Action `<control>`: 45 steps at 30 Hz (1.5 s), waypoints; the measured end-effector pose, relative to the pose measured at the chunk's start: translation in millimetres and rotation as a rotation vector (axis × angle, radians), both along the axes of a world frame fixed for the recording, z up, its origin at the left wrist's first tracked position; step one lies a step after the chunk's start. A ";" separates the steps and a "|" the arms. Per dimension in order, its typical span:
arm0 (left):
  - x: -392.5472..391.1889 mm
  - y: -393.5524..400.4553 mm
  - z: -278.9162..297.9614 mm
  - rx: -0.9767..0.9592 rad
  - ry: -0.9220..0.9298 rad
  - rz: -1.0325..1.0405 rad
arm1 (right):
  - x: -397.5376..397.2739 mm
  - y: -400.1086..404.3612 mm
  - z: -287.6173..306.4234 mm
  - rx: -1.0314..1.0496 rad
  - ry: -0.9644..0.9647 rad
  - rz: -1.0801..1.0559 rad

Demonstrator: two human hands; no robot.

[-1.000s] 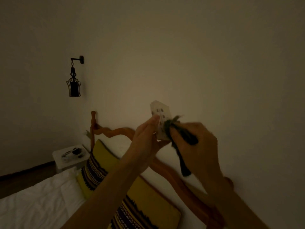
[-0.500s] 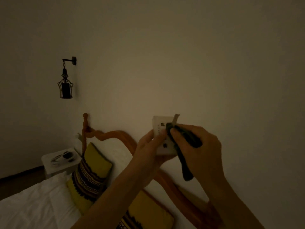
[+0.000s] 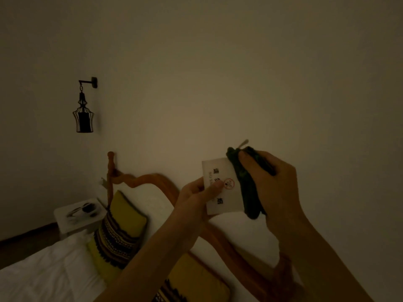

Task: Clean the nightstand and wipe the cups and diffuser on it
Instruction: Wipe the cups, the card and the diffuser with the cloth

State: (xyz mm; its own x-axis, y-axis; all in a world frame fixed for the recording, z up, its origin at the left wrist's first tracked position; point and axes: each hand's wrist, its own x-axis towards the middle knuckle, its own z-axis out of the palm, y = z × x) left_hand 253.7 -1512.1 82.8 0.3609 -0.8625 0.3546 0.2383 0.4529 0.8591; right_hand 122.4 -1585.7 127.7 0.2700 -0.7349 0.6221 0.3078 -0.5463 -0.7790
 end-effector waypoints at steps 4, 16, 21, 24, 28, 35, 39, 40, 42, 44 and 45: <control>21.9 1.8 11.9 -0.031 0.041 0.067 | 3.8 12.9 -37.2 -0.080 0.117 0.018; 20.5 -5.2 -0.6 0.099 -0.058 0.098 | 18.6 5.0 -18.2 0.139 -0.011 0.065; 25.2 -2.4 7.8 0.067 0.032 0.134 | 24.7 27.1 -49.8 0.279 0.051 0.275; 22.8 -3.8 -0.3 0.080 -0.041 0.174 | 31.1 34.2 -54.5 0.267 0.050 0.292; 15.7 -7.1 -13.7 0.095 -0.130 0.110 | 38.4 24.3 -36.4 0.125 0.026 0.146; 25.9 -3.9 -2.6 0.073 0.022 0.106 | 39.5 31.6 -38.6 -0.122 0.199 0.062; 36.7 4.2 -9.5 0.092 0.003 0.053 | 35.8 51.2 -60.2 -0.219 0.238 -0.034; 32.0 5.0 -13.2 0.100 -0.021 0.027 | 37.5 47.7 -53.9 -0.238 0.221 -0.063; 20.3 5.2 -19.8 0.080 -0.093 -0.010 | 42.7 34.1 -32.4 -0.269 0.209 -0.136; 14.5 5.3 -18.9 0.091 -0.126 0.009 | 46.5 19.4 -9.4 -0.287 0.216 -0.181; 16.9 5.6 -15.6 0.080 -0.126 0.006 | 47.7 14.8 -4.4 -0.287 0.227 -0.184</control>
State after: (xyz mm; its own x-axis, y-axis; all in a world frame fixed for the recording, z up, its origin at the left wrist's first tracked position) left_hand 270.6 -1506.5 67.3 0.3234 -0.8876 0.3279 0.1233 0.3831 0.9155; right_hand 170.1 -1570.9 123.3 0.3044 -0.5888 0.7487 0.0219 -0.7815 -0.6235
